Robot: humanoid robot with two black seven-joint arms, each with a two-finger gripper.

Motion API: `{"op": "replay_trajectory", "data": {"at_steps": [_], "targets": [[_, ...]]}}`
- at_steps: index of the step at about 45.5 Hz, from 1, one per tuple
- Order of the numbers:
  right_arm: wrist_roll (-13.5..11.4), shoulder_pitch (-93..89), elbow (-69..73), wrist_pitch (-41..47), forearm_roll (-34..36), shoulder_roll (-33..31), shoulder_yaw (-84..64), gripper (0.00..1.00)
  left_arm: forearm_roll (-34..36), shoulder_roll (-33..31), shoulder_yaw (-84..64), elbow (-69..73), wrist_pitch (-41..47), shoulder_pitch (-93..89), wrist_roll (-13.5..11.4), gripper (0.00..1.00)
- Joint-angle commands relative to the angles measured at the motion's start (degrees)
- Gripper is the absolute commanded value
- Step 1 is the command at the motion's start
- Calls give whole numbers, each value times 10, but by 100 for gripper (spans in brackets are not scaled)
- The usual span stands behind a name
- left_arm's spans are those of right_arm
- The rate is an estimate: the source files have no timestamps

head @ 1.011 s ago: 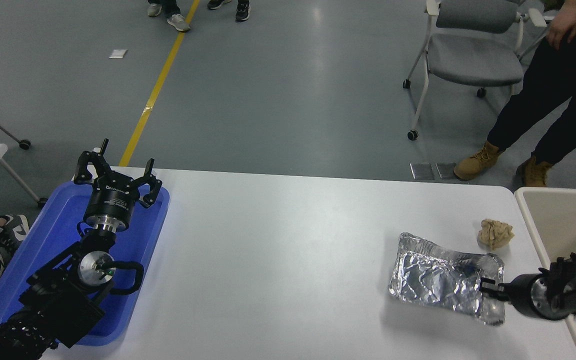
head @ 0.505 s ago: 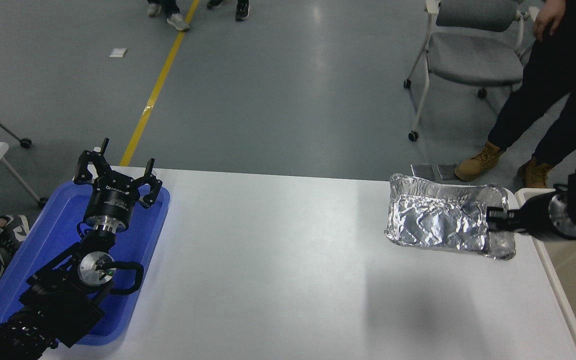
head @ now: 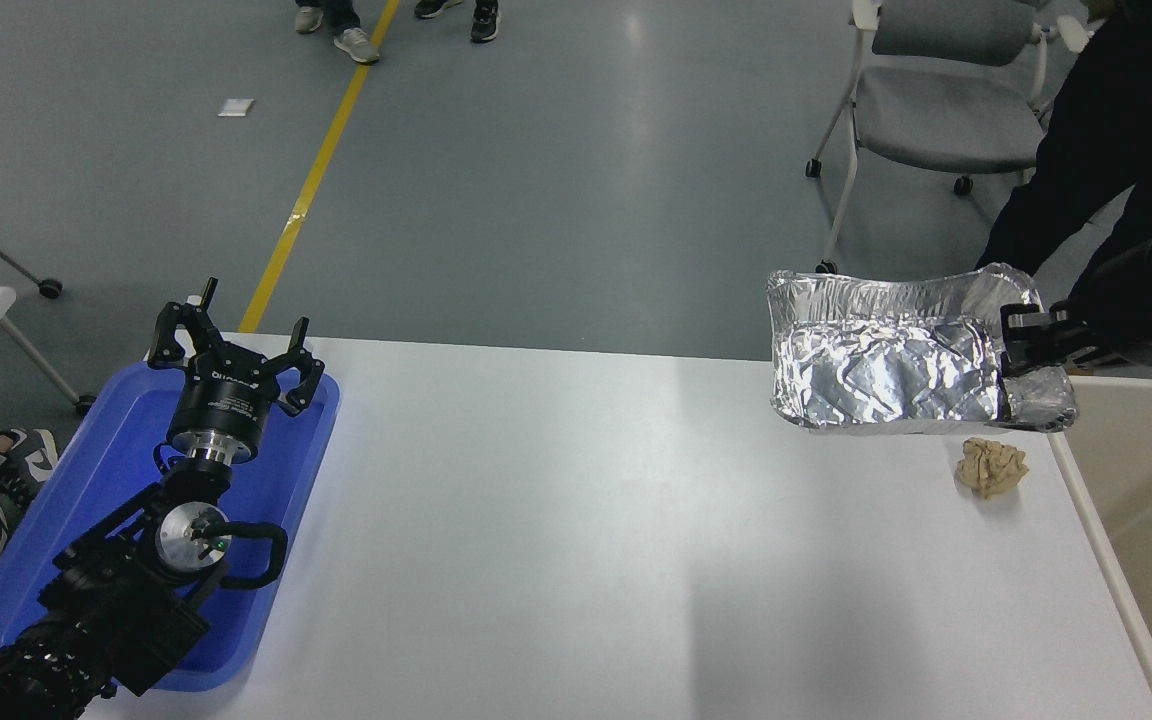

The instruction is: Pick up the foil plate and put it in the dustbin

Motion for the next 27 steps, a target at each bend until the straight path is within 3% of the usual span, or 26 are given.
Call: {"op": "replay_trajectory", "data": {"at_steps": [1,17,27], "targets": [[0,52,0,57,-11,4,9,0,0,0,0,0,-1,0,0,100],[0,40,-7,51,-10,-2,13,0,0,0,0,0,0,0,0,100],[-1,-29,-78,38,4,-57,23,0,0,0,0,0,0,0,0,100]]}}
